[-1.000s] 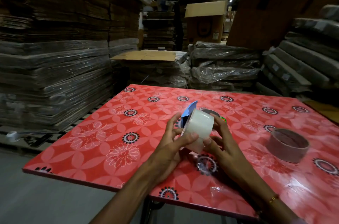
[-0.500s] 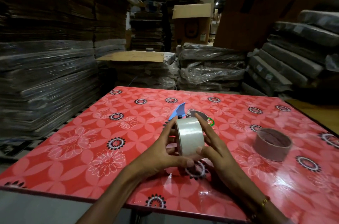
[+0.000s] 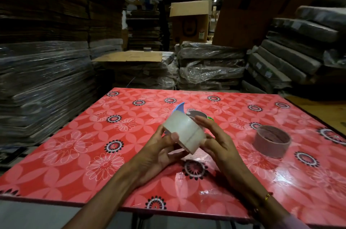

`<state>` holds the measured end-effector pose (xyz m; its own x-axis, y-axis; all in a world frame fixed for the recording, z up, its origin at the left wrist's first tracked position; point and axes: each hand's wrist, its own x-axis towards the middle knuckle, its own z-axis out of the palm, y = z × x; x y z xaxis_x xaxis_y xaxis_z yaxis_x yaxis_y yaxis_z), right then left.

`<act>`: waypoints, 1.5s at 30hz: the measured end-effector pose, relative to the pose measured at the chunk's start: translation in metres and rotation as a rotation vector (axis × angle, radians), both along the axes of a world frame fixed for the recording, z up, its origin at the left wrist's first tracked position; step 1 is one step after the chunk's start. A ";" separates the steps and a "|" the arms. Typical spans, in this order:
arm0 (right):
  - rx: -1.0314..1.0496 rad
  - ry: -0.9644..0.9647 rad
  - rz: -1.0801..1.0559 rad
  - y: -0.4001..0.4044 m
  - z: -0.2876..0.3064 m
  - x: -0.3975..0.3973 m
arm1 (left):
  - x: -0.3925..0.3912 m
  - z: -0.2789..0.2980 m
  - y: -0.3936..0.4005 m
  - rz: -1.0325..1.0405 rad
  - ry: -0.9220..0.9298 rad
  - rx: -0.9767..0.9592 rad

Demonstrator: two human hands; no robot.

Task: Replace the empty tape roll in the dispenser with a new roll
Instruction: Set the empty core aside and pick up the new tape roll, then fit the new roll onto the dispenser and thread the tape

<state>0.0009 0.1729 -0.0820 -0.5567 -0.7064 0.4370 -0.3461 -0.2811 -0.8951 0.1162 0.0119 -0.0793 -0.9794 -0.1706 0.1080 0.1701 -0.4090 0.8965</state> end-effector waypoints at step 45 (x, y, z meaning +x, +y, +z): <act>0.098 0.054 -0.026 -0.005 0.005 0.013 | -0.012 -0.006 0.013 0.600 -0.119 -0.274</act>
